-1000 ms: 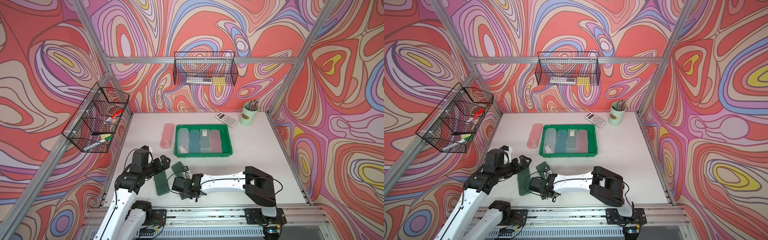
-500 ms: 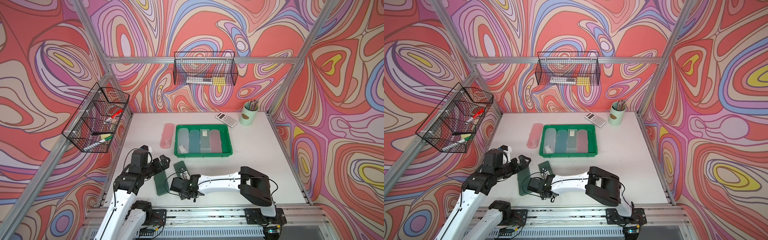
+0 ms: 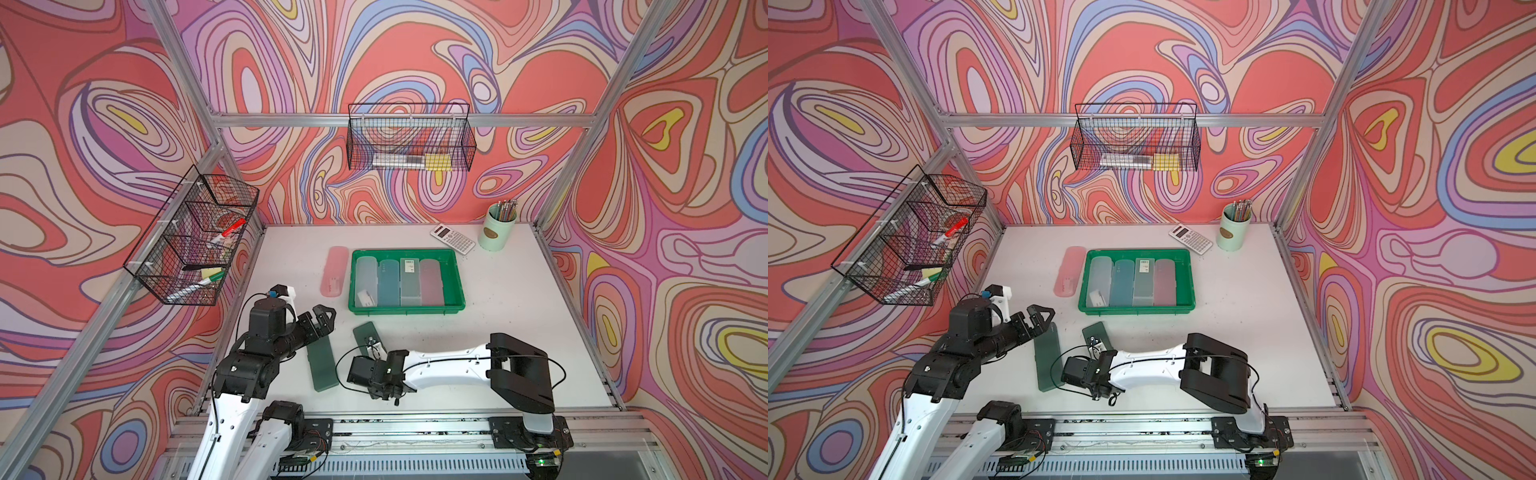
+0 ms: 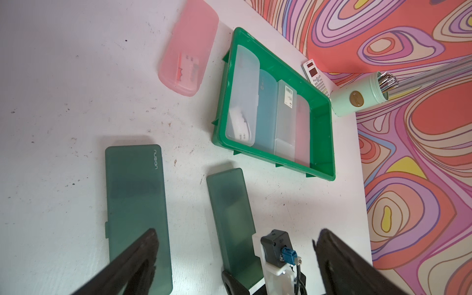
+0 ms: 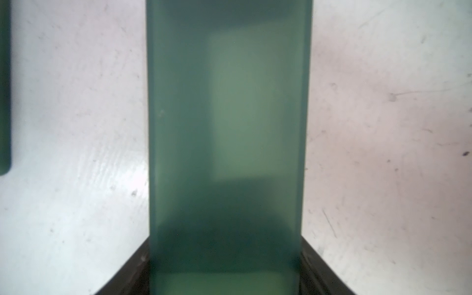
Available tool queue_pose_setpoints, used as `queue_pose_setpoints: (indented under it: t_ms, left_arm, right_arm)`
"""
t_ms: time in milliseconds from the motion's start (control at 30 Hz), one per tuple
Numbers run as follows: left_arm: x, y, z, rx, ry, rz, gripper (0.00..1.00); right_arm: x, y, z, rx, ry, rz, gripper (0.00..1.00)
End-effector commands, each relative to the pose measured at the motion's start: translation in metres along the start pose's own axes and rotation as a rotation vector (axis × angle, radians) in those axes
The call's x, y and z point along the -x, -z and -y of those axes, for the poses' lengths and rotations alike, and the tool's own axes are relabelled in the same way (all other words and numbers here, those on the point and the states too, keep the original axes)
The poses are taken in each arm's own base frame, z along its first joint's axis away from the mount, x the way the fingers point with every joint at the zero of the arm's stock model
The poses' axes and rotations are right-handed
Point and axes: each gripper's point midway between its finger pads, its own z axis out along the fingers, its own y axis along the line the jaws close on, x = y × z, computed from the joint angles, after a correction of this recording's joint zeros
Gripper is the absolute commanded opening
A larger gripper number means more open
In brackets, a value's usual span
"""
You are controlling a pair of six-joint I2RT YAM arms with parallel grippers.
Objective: Put the pencil case into the storage box
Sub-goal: Pick up the pencil case from the center of the board, then place the pencil case at the storage box.
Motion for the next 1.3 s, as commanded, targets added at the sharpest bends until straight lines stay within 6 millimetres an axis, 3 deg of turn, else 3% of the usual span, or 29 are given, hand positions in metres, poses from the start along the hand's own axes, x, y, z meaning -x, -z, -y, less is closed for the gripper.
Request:
queue_pose_setpoints:
  t_ms: [0,367,467,667,900,1100,1267]
  left_arm:
    - [0.006,0.012,0.003,0.005,0.003,0.028,0.99]
    - [0.031,0.027,0.027,-0.060,-0.007,0.103,0.99]
    - [0.042,0.027,0.040,-0.103,-0.009,0.115,0.99]
    - [0.063,0.017,0.070,-0.212,-0.013,0.123,0.99]
    - [0.089,-0.019,0.096,-0.289,-0.021,0.075,0.99]
    - [0.096,-0.068,0.103,-0.302,-0.017,-0.004,0.99]
    - [0.089,-0.112,0.095,-0.285,-0.002,-0.079,0.99]
  right_arm:
    - [0.016,0.032,0.005,0.030,0.022,0.079,0.60]
    - [0.045,0.102,0.013,0.124,0.118,0.221,0.58]
    - [0.060,0.118,0.024,0.113,0.089,0.262,0.58]
    - [0.100,0.131,0.062,0.101,-0.061,0.311,0.58]
    - [0.155,0.122,0.107,0.110,-0.209,0.333,0.58]
    - [0.184,0.089,0.140,0.128,-0.304,0.301,0.58]
    - [0.199,0.058,0.156,0.132,-0.355,0.268,0.57]
